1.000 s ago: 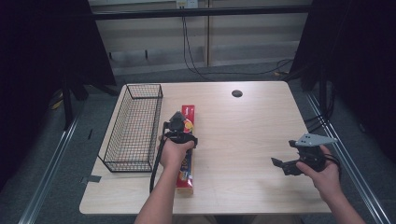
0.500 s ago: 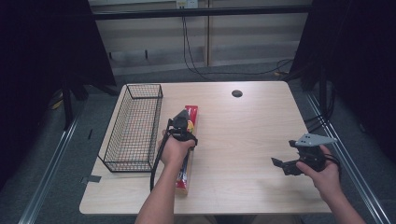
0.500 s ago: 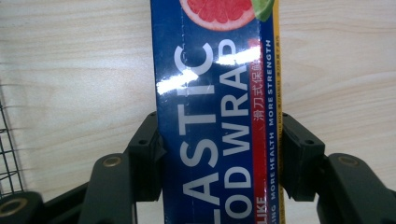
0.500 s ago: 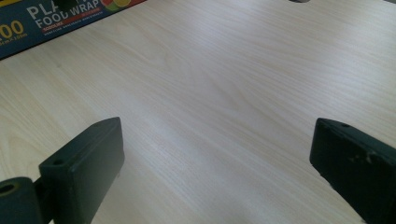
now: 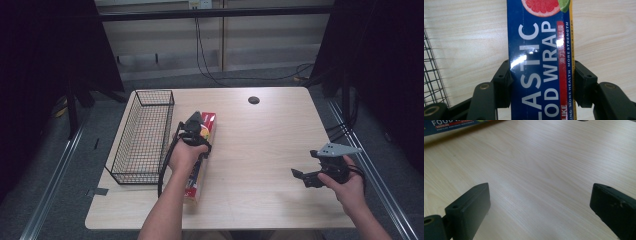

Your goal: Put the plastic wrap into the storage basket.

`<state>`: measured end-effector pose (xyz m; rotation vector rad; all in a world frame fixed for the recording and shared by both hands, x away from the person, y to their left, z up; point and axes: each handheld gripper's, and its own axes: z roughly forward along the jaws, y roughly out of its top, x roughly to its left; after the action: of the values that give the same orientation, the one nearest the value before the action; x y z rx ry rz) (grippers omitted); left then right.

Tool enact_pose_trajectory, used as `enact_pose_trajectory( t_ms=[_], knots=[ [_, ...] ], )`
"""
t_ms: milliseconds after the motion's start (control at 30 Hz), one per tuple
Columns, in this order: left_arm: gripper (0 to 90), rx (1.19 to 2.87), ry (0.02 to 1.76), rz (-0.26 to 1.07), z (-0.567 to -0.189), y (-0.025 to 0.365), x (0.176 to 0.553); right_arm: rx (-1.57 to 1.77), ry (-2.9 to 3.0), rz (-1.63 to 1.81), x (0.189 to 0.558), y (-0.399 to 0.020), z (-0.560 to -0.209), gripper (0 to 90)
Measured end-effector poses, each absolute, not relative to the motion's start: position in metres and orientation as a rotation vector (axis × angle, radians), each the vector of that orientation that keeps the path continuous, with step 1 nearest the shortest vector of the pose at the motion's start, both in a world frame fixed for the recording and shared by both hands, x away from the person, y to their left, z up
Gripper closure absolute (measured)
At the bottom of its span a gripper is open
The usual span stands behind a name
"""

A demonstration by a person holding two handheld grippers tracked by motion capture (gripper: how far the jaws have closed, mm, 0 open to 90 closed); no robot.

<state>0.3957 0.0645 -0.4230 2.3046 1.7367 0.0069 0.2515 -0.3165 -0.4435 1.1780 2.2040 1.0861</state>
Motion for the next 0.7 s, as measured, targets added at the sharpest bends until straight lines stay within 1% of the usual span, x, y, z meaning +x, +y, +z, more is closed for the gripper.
enact_pose_trajectory(
  t_ms=[567,700],
  knots=[
    [43.7,2.267,1.747,0.010,-0.391,0.085,0.398,1.169,2.221,1.078,0.252,-0.314,-0.445,3.1],
    [43.7,2.264,1.748,0.032,-0.383,0.089,0.398,1.164,2.223,1.080,0.252,-0.313,-0.445,3.1]
  ],
)
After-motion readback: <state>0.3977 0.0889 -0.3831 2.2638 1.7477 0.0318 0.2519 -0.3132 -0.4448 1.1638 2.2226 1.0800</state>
